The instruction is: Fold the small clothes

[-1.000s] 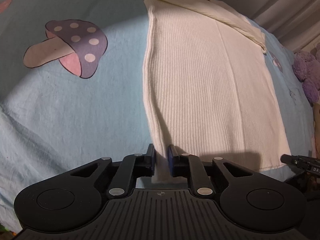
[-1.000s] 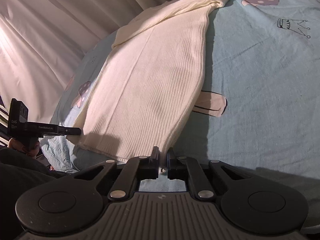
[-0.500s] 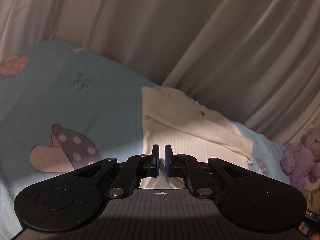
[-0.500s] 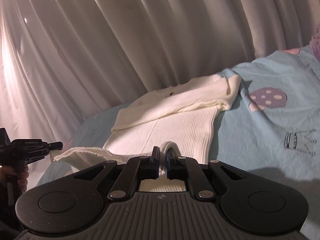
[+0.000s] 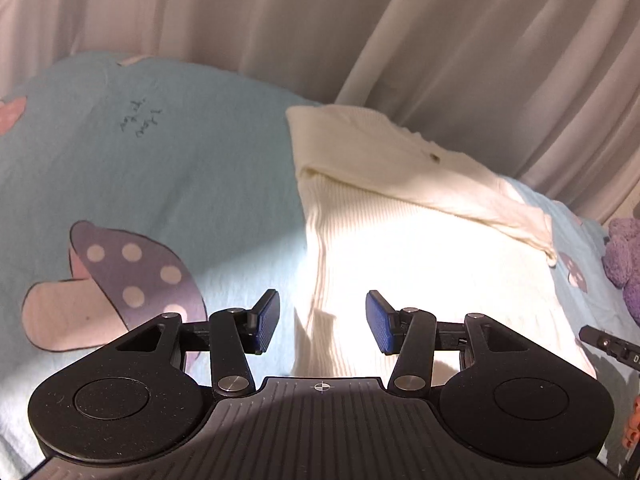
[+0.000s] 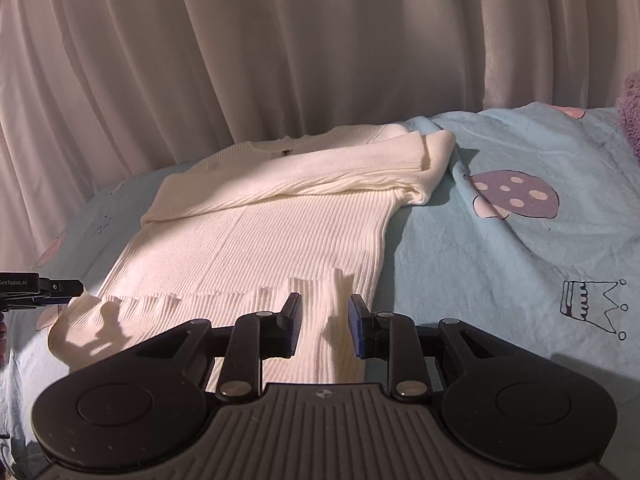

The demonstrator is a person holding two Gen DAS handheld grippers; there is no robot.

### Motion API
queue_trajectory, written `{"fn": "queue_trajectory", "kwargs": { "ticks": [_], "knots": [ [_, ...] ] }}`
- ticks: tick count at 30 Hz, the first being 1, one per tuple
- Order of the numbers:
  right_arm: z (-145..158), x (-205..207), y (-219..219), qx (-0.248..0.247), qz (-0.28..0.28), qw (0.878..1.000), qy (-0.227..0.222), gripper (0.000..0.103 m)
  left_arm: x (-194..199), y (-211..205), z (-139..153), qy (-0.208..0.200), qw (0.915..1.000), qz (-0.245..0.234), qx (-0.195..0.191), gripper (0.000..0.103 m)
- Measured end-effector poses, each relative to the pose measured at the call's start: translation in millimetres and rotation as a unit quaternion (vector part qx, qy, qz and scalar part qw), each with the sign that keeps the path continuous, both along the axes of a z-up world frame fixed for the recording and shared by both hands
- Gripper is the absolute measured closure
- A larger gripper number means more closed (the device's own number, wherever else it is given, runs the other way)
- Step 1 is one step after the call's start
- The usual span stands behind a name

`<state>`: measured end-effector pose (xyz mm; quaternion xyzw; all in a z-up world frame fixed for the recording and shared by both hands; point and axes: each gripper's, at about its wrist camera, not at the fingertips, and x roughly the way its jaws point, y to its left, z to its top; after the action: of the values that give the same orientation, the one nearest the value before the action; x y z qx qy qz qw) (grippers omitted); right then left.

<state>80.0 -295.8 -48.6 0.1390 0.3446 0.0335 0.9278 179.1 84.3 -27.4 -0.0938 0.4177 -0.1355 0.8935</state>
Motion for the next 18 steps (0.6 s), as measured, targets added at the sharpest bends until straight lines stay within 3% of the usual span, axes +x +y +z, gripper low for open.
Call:
{"fn": "queue_trajectory", "kwargs": {
  "ticks": [5,9,10,12,18],
  "knots": [
    [-6,14,8,-0.030,0.017,0.999,0.024,0.079,-7,-4,-10,0.025,0.9990,-0.036,0.000,0.058],
    [-12,20,13,-0.042,0.036,0.998,0.034,0.081,-9,-6,-14,0.019,0.9992,-0.032,0.011,0.087],
    [-13,20,15,-0.051,0.041,0.997,0.032,0.085,-10,-6,-13,0.015,0.9994,-0.030,0.013,0.090],
    [-13,19,17,-0.056,0.047,0.997,0.025,0.097,-10,-5,-9,0.005,0.9995,-0.027,0.014,0.093],
    [-3,19,10,-0.044,0.024,0.999,0.000,0.097,-7,-4,5,-0.018,0.9997,-0.018,-0.003,0.094]
  ]
}}
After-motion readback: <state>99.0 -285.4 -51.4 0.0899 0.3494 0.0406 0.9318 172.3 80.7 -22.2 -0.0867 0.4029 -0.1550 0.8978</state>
